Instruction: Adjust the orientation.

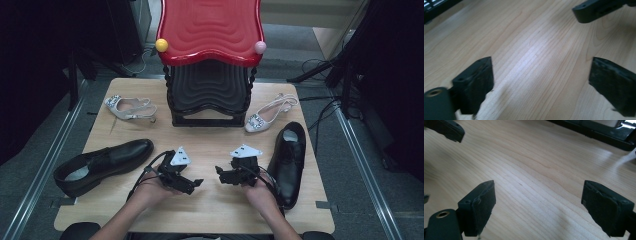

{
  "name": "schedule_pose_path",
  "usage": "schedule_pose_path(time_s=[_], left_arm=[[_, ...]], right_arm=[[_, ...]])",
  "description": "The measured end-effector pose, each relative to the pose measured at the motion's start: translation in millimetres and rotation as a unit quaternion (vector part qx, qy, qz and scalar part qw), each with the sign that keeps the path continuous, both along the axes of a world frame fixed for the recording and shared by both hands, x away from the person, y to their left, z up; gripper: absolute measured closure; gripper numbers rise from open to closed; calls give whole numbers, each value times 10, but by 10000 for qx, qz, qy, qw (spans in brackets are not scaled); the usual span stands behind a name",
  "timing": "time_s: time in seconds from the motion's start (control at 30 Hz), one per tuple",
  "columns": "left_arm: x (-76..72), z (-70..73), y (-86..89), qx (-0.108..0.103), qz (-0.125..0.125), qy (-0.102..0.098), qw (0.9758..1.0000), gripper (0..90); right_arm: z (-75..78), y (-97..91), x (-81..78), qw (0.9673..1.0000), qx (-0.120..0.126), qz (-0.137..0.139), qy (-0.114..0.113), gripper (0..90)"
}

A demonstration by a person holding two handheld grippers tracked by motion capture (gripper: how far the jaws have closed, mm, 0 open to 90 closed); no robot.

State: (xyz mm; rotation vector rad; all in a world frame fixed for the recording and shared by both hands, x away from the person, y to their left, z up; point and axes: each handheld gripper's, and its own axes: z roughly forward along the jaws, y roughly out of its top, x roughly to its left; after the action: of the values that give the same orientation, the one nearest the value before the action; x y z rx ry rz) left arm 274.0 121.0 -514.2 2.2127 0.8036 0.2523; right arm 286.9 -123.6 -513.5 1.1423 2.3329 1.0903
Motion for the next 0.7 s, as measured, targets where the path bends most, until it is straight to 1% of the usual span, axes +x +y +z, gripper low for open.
schedule_pose_path(time_s=[0.03, 0.07, 0.1, 0.13, 0.17, 0.2, 0.23, 0.27, 0.3, 0.33, 0.37, 0.4, 0.43, 0.47, 0.5, 0.53, 0.6, 0.63, 0.7], left_arm=[[0, 0, 0, 0, 0, 0, 10000, 143], [11, 20, 22, -68, -67, 81, 9999, 143], [34, 46, 40, -132, -155, 154, 9997, 178], [66, 86, 56, -112, -185, 216, 9995, 205], [133, 190, 69, 29, -204, 303, 9993, 271], [133, 190, 69, 29, -204, 303, 9993, 277], [163, 293, 87, 30, -327, 316, 9990, 290], [163, 293, 87, 30, -327, 316, 9990, 301], [160, 327, 105, -34, -337, 188, 9992, 301], [145, 348, 132, -189, -173, -29, 9997, 322], [140, 325, 143, -366, -99, -9, 9993, 331], [140, 325, 143, -366, -99, -9, 9993, 378], [139, 298, 157, -422, -151, 146, 9989, 378], [126, 263, 164, -459, -231, 274, 9983, 388], [113, 235, 173, -462, -280, 344, 9979, 395], [94, 214, 178, -443, -297, 359, 9979, 390], [63, 200, 174, -352, -318, 343, 9983, 356], [56, 207, 173, -306, -364, 371, 9982, 356], [41, 224, 168, -312, -431, 348, 9980, 358]], right_arm=[[0, 0, 0, 10000, 0, 0, 0, 129], [19, -16, -13, 10000, 40, 3, -6, 129], [34, -30, -21, 10000, 65, 11, 1, 129], [49, -38, -28, 10000, 89, -28, -13, 132], [84, -52, -23, 9998, 175, -60, 1, 133], [102, -55, -12, 9997, 215, -83, 58, 133], [118, -54, 3, 9995, 257, -120, 137, 134], [118, -54, 3, 9995, 257, -120, 137, 134], [130, -50, 15, 9991, 300, -172, 246, 134], [144, -61, 32, 9982, 373, -118, 462, 131], [150, -72, 30, 9980, 366, -82, 506, 130], [154, -87, 19, 9982, 353, -24, 493, 129], [154, -87, 19, 9982, 353, -24, 493, 129], [160, -98, 7, 9981, 380, 56, 483, 127], [174, -121, 0, 9971, 465, 357, 485, 134], [181, -127, -6, 9973, 430, 403, 434, 134], [195, -146, -25, 9980, 353, 411, 337, 136], [195, -146, -25, 9980, 353, 411, 337, 136], [216, -173, -47, 9977, 395, 480, 255, 139]])
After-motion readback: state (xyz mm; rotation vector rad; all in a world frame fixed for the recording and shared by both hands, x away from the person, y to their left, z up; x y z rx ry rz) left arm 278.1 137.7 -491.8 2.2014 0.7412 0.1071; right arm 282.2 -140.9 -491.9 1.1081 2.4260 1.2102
